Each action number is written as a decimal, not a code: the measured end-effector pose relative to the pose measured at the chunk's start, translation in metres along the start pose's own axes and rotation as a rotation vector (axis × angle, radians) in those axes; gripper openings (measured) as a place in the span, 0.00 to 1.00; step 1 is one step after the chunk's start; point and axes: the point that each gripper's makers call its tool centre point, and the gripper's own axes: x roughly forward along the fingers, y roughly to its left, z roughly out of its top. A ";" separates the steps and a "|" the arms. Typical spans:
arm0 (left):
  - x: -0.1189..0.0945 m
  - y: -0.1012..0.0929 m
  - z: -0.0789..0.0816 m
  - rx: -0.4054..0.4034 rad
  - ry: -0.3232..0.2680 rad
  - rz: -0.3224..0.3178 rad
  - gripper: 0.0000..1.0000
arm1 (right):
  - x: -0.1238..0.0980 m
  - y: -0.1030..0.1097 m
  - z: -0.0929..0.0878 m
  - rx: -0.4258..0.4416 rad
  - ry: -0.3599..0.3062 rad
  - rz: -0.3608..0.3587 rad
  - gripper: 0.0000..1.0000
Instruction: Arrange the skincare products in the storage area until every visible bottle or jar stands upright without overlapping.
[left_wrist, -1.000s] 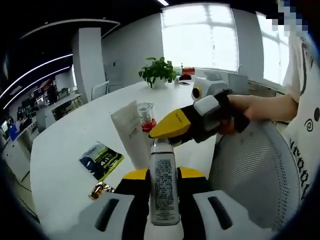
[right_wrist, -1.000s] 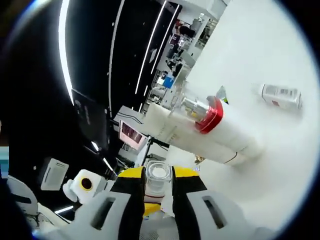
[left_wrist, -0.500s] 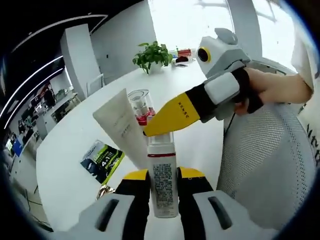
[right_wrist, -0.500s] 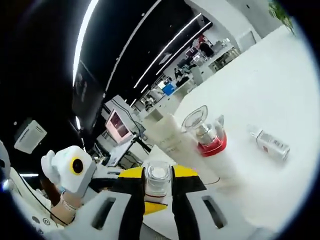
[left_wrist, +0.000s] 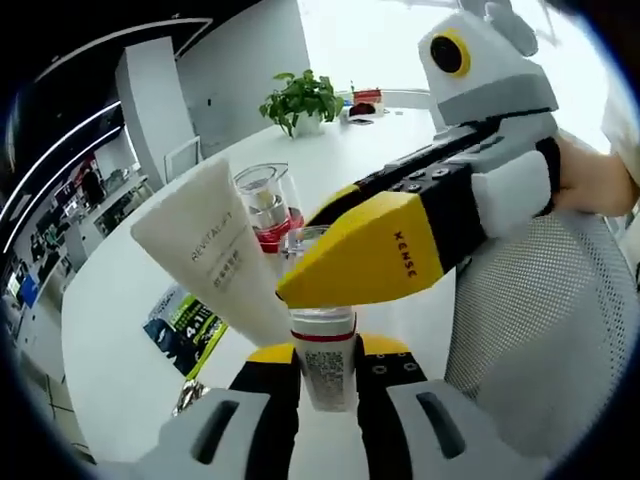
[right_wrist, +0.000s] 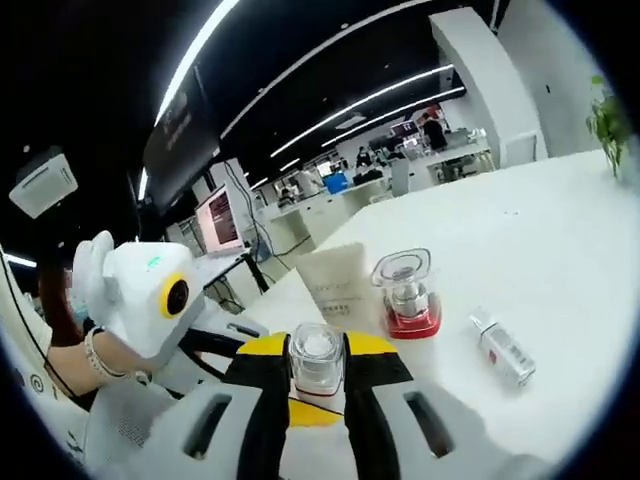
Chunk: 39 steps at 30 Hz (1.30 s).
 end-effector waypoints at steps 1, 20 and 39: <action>0.001 0.000 -0.001 -0.003 -0.004 -0.001 0.17 | 0.001 0.002 -0.001 -0.020 0.005 0.000 0.19; 0.018 -0.010 -0.008 -0.138 -0.063 -0.087 0.17 | 0.008 0.008 -0.015 -0.173 0.082 0.003 0.21; 0.027 -0.014 -0.020 -0.122 -0.017 -0.087 0.17 | 0.010 0.004 -0.028 -0.158 0.140 0.007 0.22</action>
